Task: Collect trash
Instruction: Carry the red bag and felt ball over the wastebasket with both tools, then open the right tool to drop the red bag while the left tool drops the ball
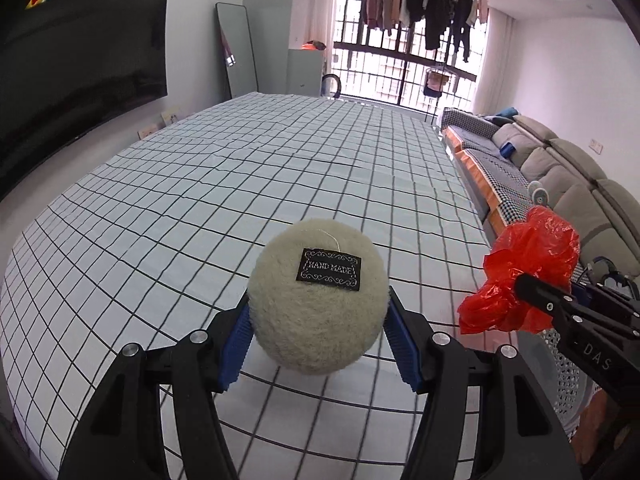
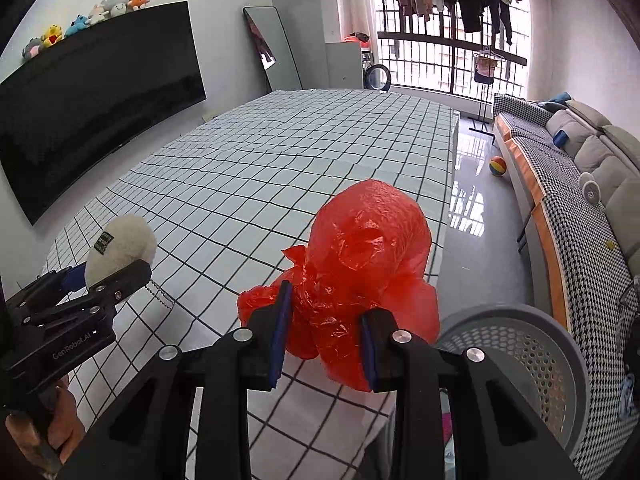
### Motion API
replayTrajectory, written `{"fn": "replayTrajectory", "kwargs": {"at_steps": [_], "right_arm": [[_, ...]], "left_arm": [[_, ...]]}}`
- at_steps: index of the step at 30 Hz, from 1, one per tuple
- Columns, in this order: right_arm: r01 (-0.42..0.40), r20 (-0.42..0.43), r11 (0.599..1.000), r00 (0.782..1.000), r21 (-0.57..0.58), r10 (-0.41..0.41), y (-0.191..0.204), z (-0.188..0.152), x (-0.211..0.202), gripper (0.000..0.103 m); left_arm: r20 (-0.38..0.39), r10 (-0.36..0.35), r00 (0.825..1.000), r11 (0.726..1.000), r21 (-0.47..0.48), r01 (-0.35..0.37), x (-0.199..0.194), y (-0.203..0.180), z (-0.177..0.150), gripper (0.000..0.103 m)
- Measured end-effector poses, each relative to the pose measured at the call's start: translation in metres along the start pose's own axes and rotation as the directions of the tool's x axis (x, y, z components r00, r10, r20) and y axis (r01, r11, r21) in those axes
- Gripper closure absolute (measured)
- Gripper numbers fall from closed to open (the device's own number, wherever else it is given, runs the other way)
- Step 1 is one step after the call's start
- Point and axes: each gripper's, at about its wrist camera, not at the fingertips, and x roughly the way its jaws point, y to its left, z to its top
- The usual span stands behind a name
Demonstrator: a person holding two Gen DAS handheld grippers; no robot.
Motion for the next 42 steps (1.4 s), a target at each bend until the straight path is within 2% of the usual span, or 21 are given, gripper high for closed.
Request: {"fn": "replayTrajectory", "kwargs": {"at_steps": [6,13,19,25,28,39,40,42], "right_arm": [[0.053,0.021,0.996,0.998,0.072,-0.055,-0.043,-0.027,-0.037,0.074],[0.151,0.028,0.971,0.987,0.184,-0.159,-0.102,-0.069,-0.076,0.074],[0.215,-0.009,0.946,0.976,0.242,-0.219,-0.149,-0.098,-0.092,0.074],[0.222,-0.046,0.947,0.975,0.233,-0.218,-0.173,-0.117,-0.087,0.074],[0.202,-0.069,0.951,0.979,0.235,-0.191,-0.181,-0.124,-0.08,0.074],[0.155,-0.098,0.962,0.986,0.226,-0.136,-0.2,-0.125,-0.059,0.072],[0.154,-0.092,0.962,0.986,0.224,-0.136,-0.199,-0.124,-0.059,0.07],[0.161,-0.083,0.962,0.986,0.221,-0.146,-0.2,-0.122,-0.059,0.057]], "left_arm": [[0.009,-0.089,0.996,0.994,0.06,0.088,-0.02,-0.049,-0.012,0.044],[-0.024,-0.202,0.979,0.973,0.11,0.203,-0.026,-0.115,-0.028,0.044],[-0.073,-0.252,0.965,0.949,0.179,0.261,-0.02,-0.17,-0.043,0.044],[-0.111,-0.257,0.96,0.936,0.217,0.276,-0.006,-0.202,-0.056,0.044],[-0.135,-0.246,0.96,0.934,0.232,0.273,0.002,-0.213,-0.06,0.043],[-0.159,-0.217,0.963,0.936,0.247,0.252,0.014,-0.228,-0.06,0.039],[-0.158,-0.215,0.964,0.936,0.247,0.249,0.013,-0.228,-0.059,0.038],[-0.155,-0.208,0.966,0.938,0.249,0.241,0.013,-0.228,-0.059,0.034]]}}
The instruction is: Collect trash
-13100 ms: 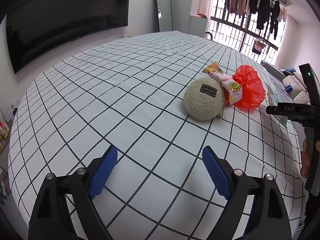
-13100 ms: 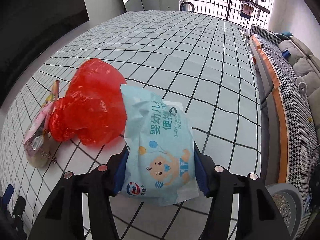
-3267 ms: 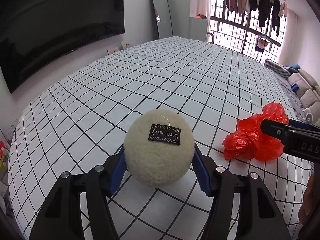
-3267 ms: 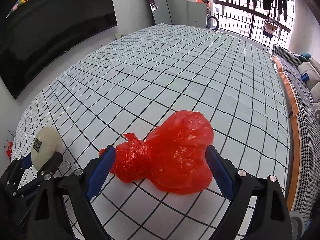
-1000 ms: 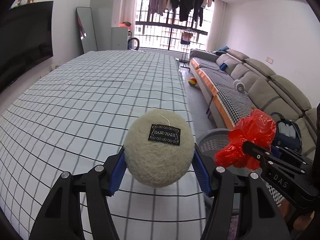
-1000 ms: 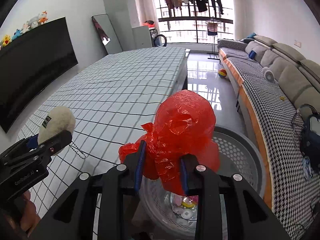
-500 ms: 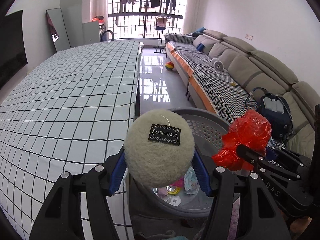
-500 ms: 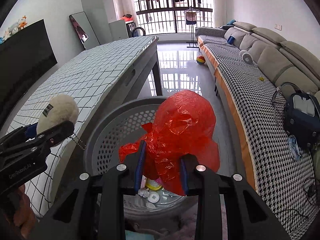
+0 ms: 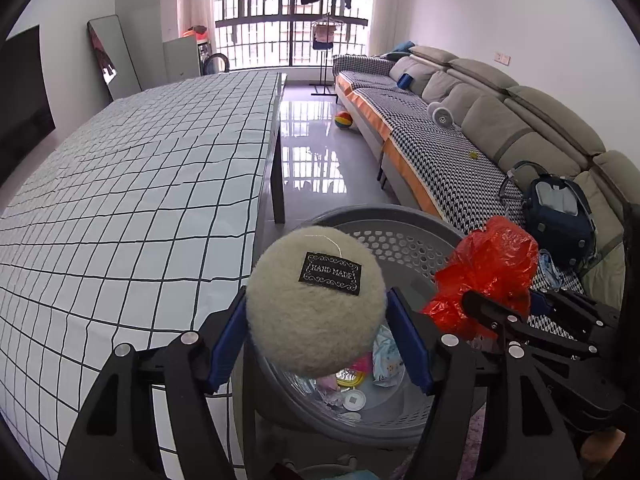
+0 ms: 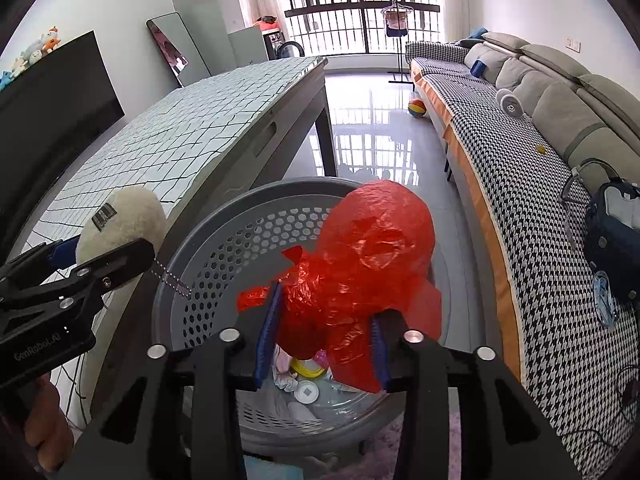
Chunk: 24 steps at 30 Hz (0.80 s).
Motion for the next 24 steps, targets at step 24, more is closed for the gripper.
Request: {"fn": "replayTrajectory", "kwargs": {"at_steps": [24], "right_arm": [[0.011,0.042,0.999,0.999,0.036,-0.013,0.002,-0.006,-0.008,0.035]], "left_arm": [[0.02,0.042,0.999,0.998,-0.043,-0.041,-0.011,0.013,-0.005,0.019]]}}
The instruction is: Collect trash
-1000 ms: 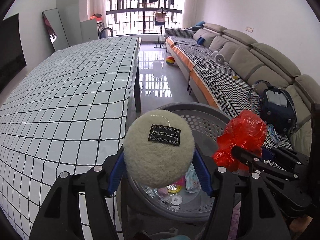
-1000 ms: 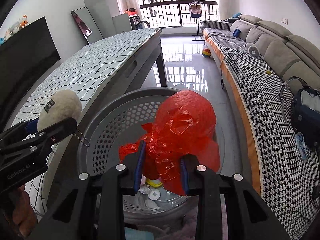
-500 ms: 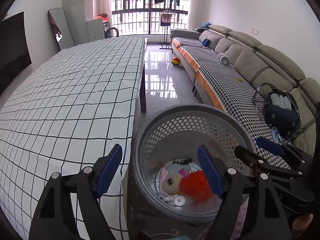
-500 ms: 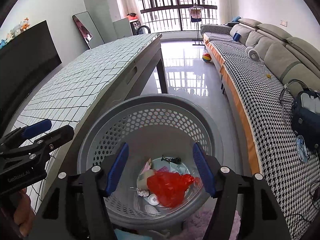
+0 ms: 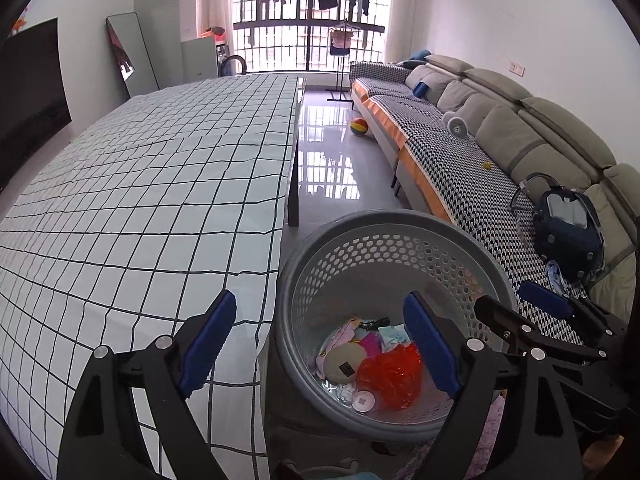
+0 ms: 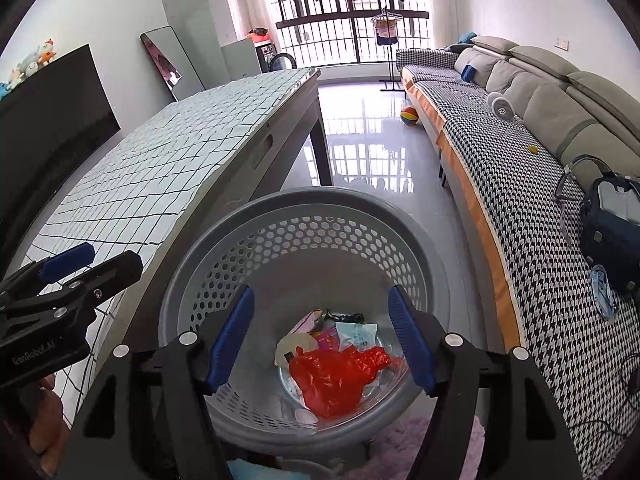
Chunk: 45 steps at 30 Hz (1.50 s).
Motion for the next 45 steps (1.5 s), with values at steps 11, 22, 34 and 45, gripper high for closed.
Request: {"fn": "replayTrajectory", "kwargs": {"at_steps": [11,22,34,45], "right_arm": [[0.009,0.028,1.0,1.0,0.004,-0.009,0.007,0.0,-0.006,0.032],[0.025,0.014,1.0,1.0,0.008,-0.025,0.011,-0.002,-0.005,0.029],[0.036,0.015,0.999,0.999,0.013,-0.036,0.01,-0.003,-0.007,0.027],[0.036,0.015,0.999,0.999,0.015,-0.036,0.009,-0.003,-0.006,0.027]], "left_arm": [[0.009,0.019,1.0,1.0,-0.018,-0.019,-0.005,0.006,-0.002,0.015],[0.016,0.046,0.999,0.998,-0.035,-0.045,-0.009,0.013,-0.007,0.009],[0.012,0.059,0.998,0.998,-0.039,-0.058,-0.009,0.016,-0.009,0.008],[0.011,0.075,0.997,0.996,-0.041,-0.074,-0.009,0.016,-0.008,0.007]]}}
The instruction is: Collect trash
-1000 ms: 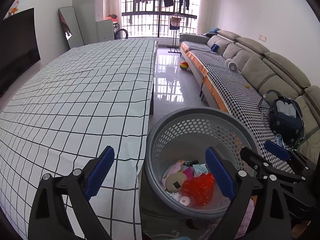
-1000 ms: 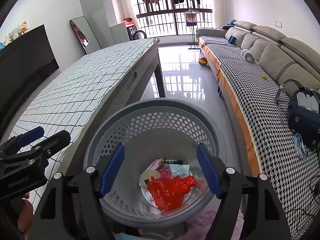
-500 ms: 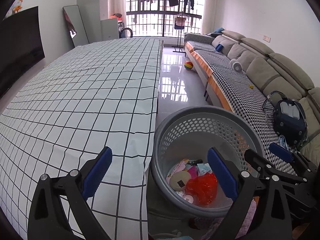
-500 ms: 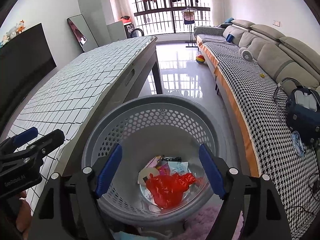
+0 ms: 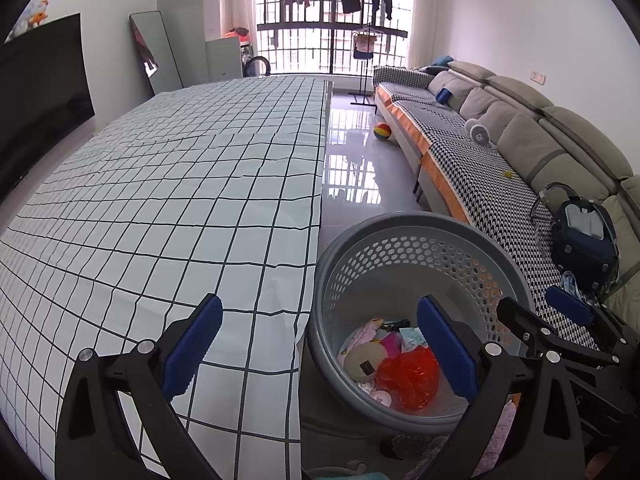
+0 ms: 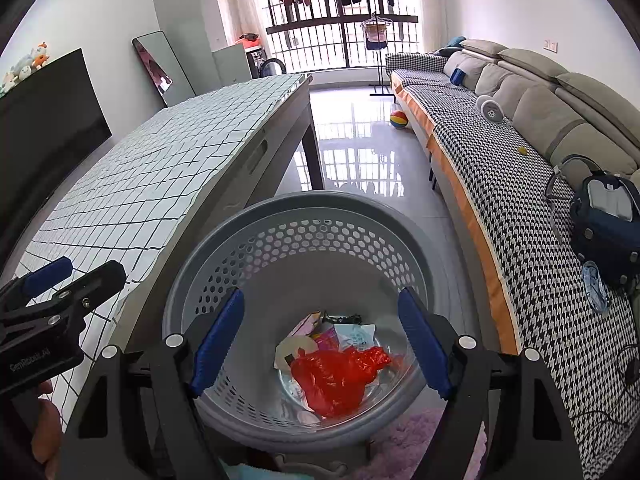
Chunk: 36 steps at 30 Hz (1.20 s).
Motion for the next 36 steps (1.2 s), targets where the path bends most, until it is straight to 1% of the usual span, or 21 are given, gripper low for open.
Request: {"fn": "replayTrajectory", "kwargs": {"at_steps": [22,36], "right_arm": [[0.011,0.005,1.0,1.0,-0.001,-0.011,-0.0012,-0.0008,0.0004,0.027],[0.01,0.006,1.0,1.0,-0.002,-0.01,-0.0015,-0.001,0.0002,0.027]], "left_arm": [[-0.006,0.029,1.0,0.999,0.012,-0.029,0.0037,-0.0033,0.0003,0.006],[-0.013,0.043,0.999,0.999,0.003,-0.043,0.0045,-0.0038,-0.0009,0.006]]}}
